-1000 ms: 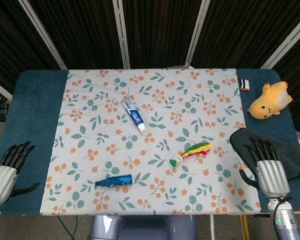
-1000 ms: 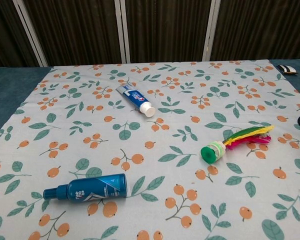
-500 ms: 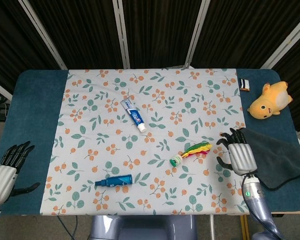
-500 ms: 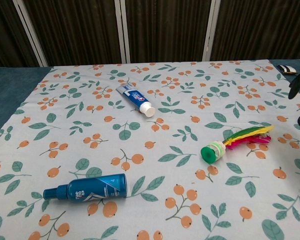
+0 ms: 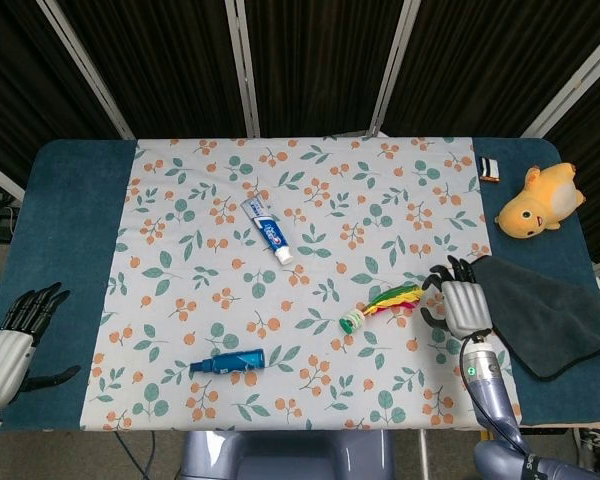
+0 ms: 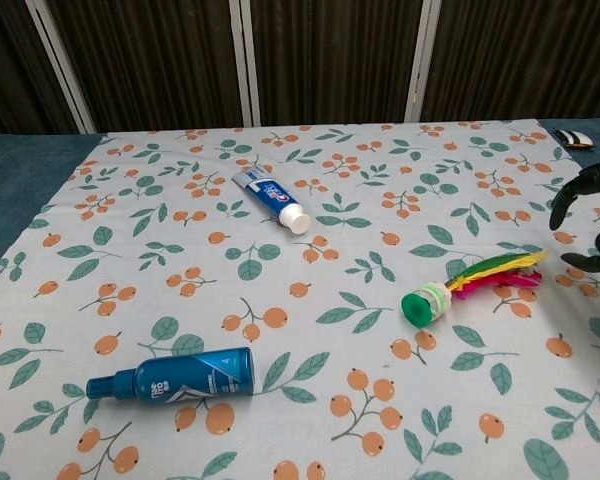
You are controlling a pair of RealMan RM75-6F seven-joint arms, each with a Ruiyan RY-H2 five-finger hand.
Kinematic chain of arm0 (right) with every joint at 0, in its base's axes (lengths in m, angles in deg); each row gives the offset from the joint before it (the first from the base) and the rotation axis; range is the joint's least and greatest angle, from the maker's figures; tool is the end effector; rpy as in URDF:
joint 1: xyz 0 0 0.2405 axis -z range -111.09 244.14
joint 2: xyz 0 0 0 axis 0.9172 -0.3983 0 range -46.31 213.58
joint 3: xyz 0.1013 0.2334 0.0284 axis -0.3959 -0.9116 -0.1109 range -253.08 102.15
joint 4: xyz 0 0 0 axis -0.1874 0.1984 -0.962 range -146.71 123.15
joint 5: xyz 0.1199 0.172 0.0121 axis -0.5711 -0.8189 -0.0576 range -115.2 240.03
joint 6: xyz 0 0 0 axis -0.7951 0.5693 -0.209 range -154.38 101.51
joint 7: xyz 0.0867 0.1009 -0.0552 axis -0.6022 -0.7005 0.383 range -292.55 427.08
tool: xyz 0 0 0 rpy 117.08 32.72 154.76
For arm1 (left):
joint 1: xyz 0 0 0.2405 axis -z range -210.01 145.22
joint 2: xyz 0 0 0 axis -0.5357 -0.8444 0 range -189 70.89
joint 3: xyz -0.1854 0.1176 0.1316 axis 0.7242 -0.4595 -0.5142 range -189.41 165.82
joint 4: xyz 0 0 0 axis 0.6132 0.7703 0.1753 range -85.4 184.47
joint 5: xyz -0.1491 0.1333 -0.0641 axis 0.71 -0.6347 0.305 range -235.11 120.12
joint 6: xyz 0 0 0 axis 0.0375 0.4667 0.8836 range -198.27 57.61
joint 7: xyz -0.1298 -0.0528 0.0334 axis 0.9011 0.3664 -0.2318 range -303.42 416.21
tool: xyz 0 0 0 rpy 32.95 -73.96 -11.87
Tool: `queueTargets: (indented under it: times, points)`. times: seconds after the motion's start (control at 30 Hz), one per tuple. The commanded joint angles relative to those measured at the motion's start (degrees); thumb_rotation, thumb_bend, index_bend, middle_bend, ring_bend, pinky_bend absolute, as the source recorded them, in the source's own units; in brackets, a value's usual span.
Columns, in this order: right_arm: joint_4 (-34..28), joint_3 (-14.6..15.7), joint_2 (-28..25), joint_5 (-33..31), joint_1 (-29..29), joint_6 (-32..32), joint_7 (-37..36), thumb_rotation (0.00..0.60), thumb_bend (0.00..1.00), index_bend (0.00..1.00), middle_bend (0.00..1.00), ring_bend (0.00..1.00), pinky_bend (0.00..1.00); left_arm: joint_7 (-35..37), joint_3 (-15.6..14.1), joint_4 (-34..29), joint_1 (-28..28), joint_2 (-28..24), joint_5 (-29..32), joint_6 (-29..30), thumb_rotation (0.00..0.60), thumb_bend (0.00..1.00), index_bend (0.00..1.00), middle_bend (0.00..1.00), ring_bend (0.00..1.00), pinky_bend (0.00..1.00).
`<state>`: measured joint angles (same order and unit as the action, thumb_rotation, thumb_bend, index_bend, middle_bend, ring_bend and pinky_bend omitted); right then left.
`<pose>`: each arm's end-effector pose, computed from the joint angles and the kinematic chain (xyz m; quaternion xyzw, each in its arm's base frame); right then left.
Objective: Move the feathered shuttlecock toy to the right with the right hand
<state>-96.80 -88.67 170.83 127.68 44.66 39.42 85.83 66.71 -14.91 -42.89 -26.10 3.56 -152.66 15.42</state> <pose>-0.2545 -0.2920 0.0282 0.6088 -0.4547 0.3560 0.5439 -0.2958 0.1643 0.1461 -0.6307 -0.4226 -0.4321 0.4868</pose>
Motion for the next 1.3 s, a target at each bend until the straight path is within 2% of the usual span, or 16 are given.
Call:
queueTargets:
  times: [0.03,0.37,0.83,1.3]
  points:
    - [1.6,0.3,1.3,-0.8,-0.2,-0.4,-0.9,0.6,0.21,0.43,0.22,0.0,0.0,0.1,0.0,0.0,0.0,0.0,0.1,-0.1,0.599,0.09,0.0,0.0,0.0,0.0]
    - [6.4,1.2,5.7,0.3,-0.9,0.0,-3.2,0.6,0.21,0.43,0.22,0.0,0.0,0.5,0.0,-0.1,0.2,-0.1,0.3,-0.4,0.599,0.09,0.0,0.0,0.0,0.0]
    - [15.1,-0.2,12.3,1.2,-2.4,1.7,-6.7,0.6,0.21,0.47,0.25,0.0,0.0,1.4,0.1,-0.5,0.3,-0.4,1.0,-1.1,0.598,0.09,0.0,0.0,0.0,0.0]
    - [21.1,-0.5,15.7,0.4,-3.5,-0.1,-7.9,0.6,0.21,0.48,0.27,0.0,0.0,2.0,0.1,-0.8,0.5,-0.7,1.4,-1.7,0.599,0.09,0.0,0.0,0.0,0.0]
